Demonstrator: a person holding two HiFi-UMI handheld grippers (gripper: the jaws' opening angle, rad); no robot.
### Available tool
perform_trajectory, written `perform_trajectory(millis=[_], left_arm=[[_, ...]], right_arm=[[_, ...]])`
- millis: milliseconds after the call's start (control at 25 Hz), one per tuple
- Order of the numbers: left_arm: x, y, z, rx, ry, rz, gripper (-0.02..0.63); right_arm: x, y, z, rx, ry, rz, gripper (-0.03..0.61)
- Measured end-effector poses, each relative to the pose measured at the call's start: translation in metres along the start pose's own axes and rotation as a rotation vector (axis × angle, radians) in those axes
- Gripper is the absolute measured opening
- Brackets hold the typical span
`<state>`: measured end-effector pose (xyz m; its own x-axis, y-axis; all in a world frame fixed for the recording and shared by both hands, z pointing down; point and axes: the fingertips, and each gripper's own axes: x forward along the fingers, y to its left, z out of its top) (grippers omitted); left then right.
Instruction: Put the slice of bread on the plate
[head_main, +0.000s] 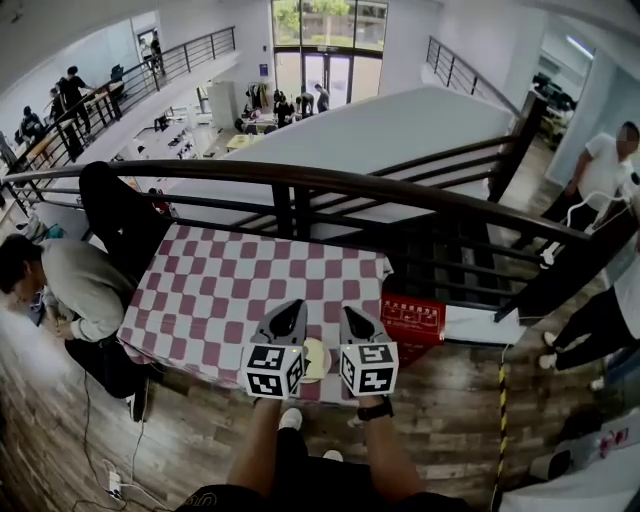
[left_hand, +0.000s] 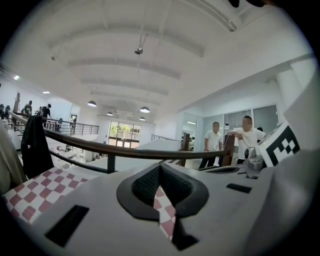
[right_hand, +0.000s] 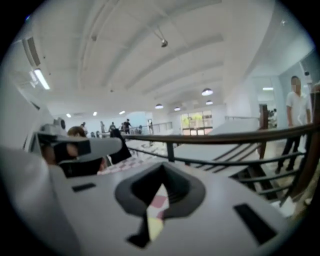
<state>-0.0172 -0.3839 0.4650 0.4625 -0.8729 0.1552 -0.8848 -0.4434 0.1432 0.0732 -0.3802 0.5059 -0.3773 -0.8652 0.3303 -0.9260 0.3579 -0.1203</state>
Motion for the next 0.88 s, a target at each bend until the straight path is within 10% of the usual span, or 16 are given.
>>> perform_trajectory(millis=[320,880], left_arm=[[-0.051,-0.059,0.046,0.114,-0.195,0.025,0.017],[-0.067,-0.076,0.040,0.089,-0.190,0.050,0.017]], right_arm=[[-0.069,0.015,0.054,-0.080,-0.229,0.033,0.014],[-0.103,0.003,0.042,-0.063,-0.251,0.030,0.014]])
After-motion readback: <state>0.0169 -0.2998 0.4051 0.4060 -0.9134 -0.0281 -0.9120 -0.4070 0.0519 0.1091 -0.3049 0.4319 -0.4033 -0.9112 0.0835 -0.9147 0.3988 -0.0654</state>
